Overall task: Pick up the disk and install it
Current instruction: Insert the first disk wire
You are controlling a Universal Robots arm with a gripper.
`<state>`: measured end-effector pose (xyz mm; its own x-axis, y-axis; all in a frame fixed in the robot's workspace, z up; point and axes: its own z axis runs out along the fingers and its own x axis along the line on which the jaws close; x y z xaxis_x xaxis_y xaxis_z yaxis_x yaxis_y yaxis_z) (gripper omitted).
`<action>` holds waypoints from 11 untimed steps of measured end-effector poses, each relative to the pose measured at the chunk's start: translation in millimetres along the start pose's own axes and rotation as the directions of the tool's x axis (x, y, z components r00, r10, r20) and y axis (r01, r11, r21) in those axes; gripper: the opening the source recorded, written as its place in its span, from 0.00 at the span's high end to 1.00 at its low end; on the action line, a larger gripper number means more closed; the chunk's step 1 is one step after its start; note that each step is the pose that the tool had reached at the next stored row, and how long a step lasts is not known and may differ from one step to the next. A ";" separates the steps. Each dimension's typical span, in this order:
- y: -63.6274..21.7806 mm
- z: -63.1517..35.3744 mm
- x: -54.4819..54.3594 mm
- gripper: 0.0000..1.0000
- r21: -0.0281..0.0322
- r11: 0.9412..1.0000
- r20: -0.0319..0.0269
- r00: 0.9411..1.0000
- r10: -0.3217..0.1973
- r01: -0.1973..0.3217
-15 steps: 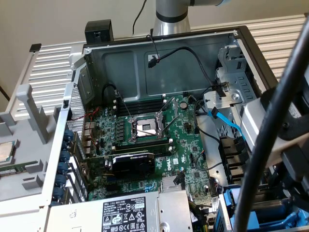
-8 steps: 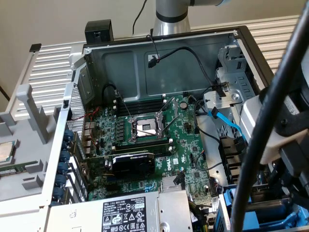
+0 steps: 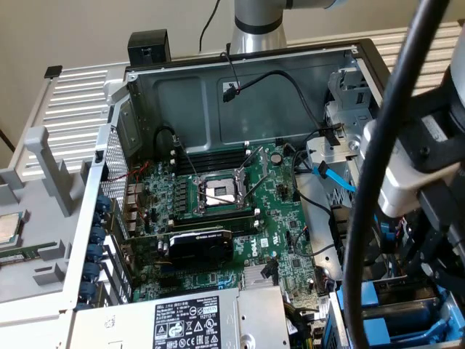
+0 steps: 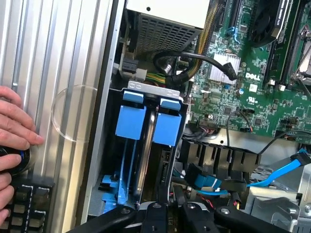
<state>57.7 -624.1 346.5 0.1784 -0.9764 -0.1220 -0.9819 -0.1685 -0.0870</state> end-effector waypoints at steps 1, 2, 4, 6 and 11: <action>-0.2 -0.4 -0.9 0.83 -0.006 1.000 0.000 1.000 0.001 -0.001; -0.3 -0.5 -1.4 0.83 -0.016 1.000 0.000 1.000 0.002 -0.002; -0.4 -0.7 -2.2 0.83 -0.038 0.999 0.001 1.000 0.005 -0.005; -0.7 -2.3 -3.3 0.83 -0.051 0.999 0.000 1.000 0.006 -0.006; -2.0 -11.8 -6.6 0.83 -0.060 0.998 -0.017 1.000 0.006 -0.007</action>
<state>57.7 -618.9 359.2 0.1713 -0.9795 -0.1057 -0.9852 -0.1694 -0.0270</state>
